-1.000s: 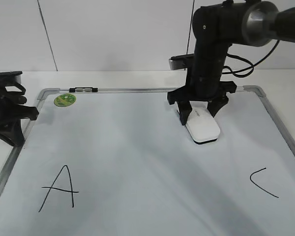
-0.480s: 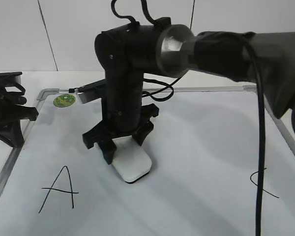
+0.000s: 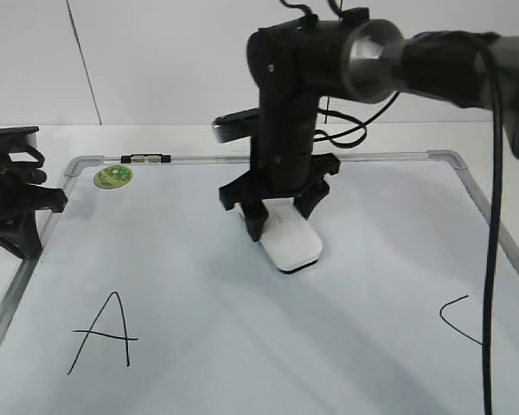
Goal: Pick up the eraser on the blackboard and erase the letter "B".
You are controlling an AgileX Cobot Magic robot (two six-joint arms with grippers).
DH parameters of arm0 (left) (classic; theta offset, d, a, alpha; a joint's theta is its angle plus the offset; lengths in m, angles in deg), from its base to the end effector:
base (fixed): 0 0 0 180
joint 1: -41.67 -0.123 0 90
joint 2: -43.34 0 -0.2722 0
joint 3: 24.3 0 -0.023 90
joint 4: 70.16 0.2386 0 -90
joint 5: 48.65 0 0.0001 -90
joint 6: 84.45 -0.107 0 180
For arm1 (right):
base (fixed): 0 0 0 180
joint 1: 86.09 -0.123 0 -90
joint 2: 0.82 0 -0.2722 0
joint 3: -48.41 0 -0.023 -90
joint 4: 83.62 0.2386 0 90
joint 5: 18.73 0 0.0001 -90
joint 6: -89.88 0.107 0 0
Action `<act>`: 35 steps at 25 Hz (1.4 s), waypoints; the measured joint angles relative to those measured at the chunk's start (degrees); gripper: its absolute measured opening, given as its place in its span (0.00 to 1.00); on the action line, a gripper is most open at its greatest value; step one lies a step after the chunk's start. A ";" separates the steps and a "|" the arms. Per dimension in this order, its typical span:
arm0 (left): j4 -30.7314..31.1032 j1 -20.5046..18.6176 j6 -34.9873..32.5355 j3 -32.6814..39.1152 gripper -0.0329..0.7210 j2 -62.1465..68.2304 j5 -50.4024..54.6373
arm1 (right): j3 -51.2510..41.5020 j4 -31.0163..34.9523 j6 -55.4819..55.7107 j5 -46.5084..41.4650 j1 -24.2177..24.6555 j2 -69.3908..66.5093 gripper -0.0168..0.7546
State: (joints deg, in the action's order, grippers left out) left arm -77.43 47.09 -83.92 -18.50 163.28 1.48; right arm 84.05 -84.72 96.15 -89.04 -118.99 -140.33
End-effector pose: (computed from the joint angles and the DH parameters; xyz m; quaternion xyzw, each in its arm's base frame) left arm 0.3484 -0.0435 0.1320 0.0037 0.9981 -0.0519 0.0333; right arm 0.3830 0.2455 0.1584 -0.2327 0.9712 0.0084 0.0509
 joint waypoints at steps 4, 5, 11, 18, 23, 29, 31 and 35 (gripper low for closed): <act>0.00 0.00 0.00 0.00 0.07 0.00 0.00 | 0.00 0.00 0.00 0.00 6.16 0.00 0.72; 0.00 0.00 0.00 0.00 0.07 0.00 0.00 | 0.00 0.00 0.00 0.00 7.29 0.00 0.72; 0.00 0.00 0.00 0.00 0.07 0.00 0.00 | -0.20 1.10 0.02 0.00 12.47 2.98 0.72; 0.12 0.00 0.00 0.00 0.07 0.00 0.04 | -8.68 3.42 -1.33 0.00 14.48 12.90 0.72; 0.12 0.00 0.00 0.00 0.07 0.00 0.04 | -15.27 3.71 -2.30 0.00 18.39 19.04 0.72; 0.12 0.00 0.00 0.00 0.07 0.00 0.04 | -21.64 7.85 -7.54 0.00 25.23 23.40 0.72; 0.12 0.00 0.00 0.00 0.07 0.00 0.04 | -24.70 9.29 -9.78 0.00 27.09 24.97 0.72; 0.12 0.00 0.00 0.00 0.07 0.00 0.04 | -29.80 10.91 -11.80 0.00 30.78 26.28 0.72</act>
State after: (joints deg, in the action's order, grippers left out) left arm -77.31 47.09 -83.92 -18.50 163.28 1.52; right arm 54.24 -73.81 84.35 -89.04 -88.21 -114.06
